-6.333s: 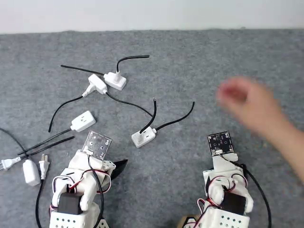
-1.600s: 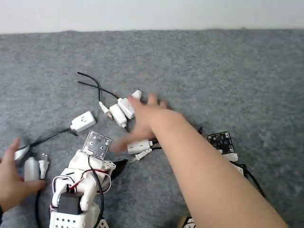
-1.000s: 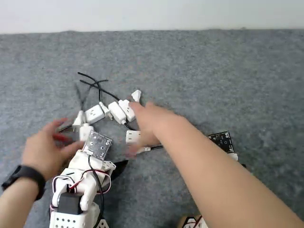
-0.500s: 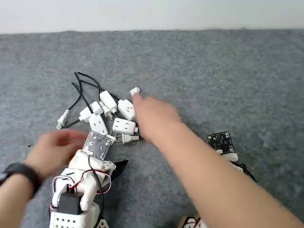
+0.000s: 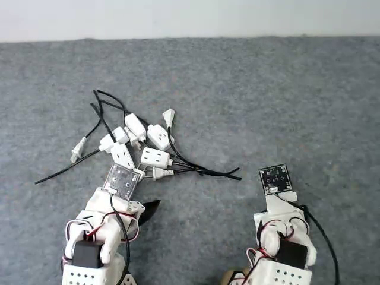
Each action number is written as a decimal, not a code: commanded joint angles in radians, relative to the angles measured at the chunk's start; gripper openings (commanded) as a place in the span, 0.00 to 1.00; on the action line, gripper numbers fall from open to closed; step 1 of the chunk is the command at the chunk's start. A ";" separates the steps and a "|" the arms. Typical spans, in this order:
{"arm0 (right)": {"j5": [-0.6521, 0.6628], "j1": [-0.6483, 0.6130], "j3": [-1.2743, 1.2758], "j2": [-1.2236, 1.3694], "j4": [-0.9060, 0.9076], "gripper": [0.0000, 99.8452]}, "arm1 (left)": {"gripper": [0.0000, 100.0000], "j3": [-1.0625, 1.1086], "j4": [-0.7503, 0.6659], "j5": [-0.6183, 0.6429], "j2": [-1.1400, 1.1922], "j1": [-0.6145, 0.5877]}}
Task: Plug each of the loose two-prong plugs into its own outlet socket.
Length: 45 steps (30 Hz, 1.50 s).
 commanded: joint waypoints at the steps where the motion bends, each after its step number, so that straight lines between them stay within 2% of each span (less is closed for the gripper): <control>1: 0.011 0.015 0.018 -0.012 0.008 0.31 | 0.36 -0.008 0.002 -0.005 -0.020 0.000; 8: 0.011 0.013 0.018 -0.012 0.008 0.31 | 0.36 -0.008 0.005 -0.003 -0.020 0.008; 13: 0.003 -0.008 0.018 -0.012 0.008 0.31 | 0.36 -0.008 0.121 -0.008 -0.020 0.008; 14: 0.003 -0.028 0.018 -0.012 0.008 0.31 | 0.36 -0.008 0.106 -0.003 -0.020 0.011; 18: 0.003 -0.179 0.018 -0.012 0.008 0.31 | 0.36 -0.008 0.069 -0.011 -0.020 0.051; 23: 0.005 -0.383 0.018 -0.012 0.008 0.31 | 0.36 -0.008 -0.034 -0.012 -0.020 0.043; 28: 0.003 -0.544 0.018 -0.013 -0.008 0.31 | 0.36 -0.012 -0.063 -0.011 -0.020 -0.061; 37: 0.005 -1.012 0.018 -0.012 -0.039 0.31 | 0.36 -0.124 -0.069 -0.006 -0.020 -0.192; 40: 0.005 -1.087 0.018 -0.012 -0.038 0.31 | 0.36 -0.128 -0.017 -0.035 -0.020 -0.224; 45: 0.009 -1.093 0.018 -0.012 0.008 0.31 | 0.36 -0.208 0.051 -0.086 -0.020 -0.233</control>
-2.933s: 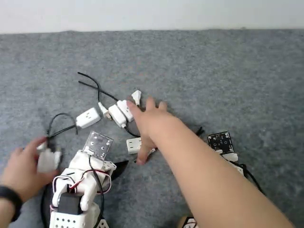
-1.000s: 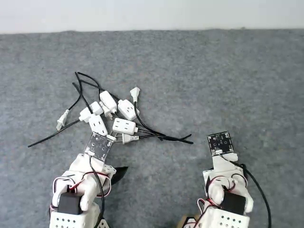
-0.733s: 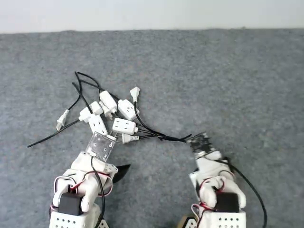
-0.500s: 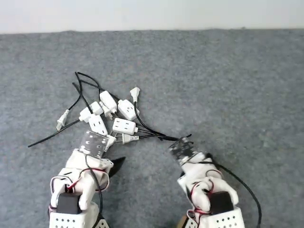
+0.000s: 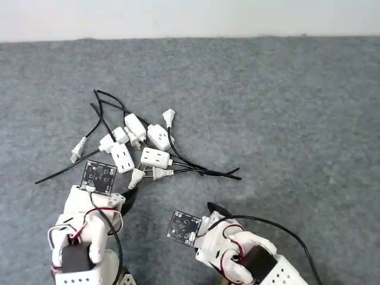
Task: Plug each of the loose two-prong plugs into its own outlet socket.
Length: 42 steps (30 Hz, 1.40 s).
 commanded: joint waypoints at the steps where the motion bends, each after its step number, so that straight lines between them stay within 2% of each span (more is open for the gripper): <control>1: 0.008 -0.015 0.018 -0.012 0.008 0.31 | 0.36 -0.134 0.037 -0.032 -0.020 -0.008; 5: 0.008 -0.016 0.018 -0.012 0.008 0.31 | 0.36 -0.364 0.049 -0.035 -0.018 -0.038; 9: 0.008 -0.016 0.018 -0.012 0.008 0.31 | 0.36 -0.622 0.155 -0.040 0.058 -0.025; 16: 0.003 -0.018 0.018 -0.012 0.001 0.31 | 0.36 -0.951 0.258 -0.035 0.483 0.008; 21: 0.011 0.012 -0.012 -0.013 0.001 0.31 | 0.36 -1.081 0.269 0.008 0.736 0.011; 26: 0.011 0.228 -0.129 -0.012 -0.042 0.31 | 0.36 -1.087 0.210 0.077 0.941 0.008; 33: 0.008 0.797 -0.276 -0.013 -0.232 0.31 | 0.36 -1.055 0.127 0.153 1.100 0.009; 35: 0.005 0.900 -0.322 -0.013 -0.254 0.31 | 0.36 -1.003 0.069 0.161 1.119 0.011; 39: 0.009 1.010 -0.388 -0.015 -0.111 0.31 | 0.36 -0.877 -0.041 0.167 1.128 0.008; 42: 0.009 0.960 -0.445 -0.013 -0.018 0.31 | 0.36 -0.803 -0.103 0.169 1.128 0.011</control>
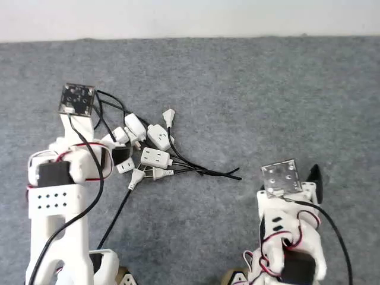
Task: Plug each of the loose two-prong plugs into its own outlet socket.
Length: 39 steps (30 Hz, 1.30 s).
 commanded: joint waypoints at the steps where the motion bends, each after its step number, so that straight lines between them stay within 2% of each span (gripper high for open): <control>1: 0.009 -0.038 -0.104 -0.002 0.076 0.31 | 0.36 0.074 -0.115 0.025 0.002 0.009; 4: 0.012 -0.136 -0.161 0.019 0.081 0.31 | 0.36 0.108 -0.173 0.051 0.002 0.005; 7: 0.005 -0.191 -0.270 0.165 0.081 0.31 | 0.36 0.119 -0.183 0.051 0.003 0.005; 9: 0.000 -0.219 -0.371 0.358 0.081 0.31 | 0.36 0.127 -0.187 0.051 0.003 0.005; 14: -0.114 -0.268 -0.704 0.947 0.091 0.31 | 0.36 0.162 -0.242 0.051 0.003 0.005; 17: -0.155 -0.372 -0.824 1.241 0.113 0.31 | 0.36 0.168 -0.247 0.066 0.005 0.005; 21: -0.184 -0.524 -0.918 1.508 0.096 0.31 | 0.36 0.176 -0.250 0.072 0.005 0.003; 29: -0.209 -0.685 -1.007 1.750 -0.030 0.31 | 0.36 0.189 -0.325 0.129 0.005 -0.100; 37: -0.213 -0.697 -1.097 1.882 -0.131 0.31 | 0.36 0.259 -0.439 0.147 0.005 -0.106; 39: -0.270 -0.697 -1.160 1.916 -0.113 0.31 | 0.36 0.260 -0.440 0.149 0.005 -0.106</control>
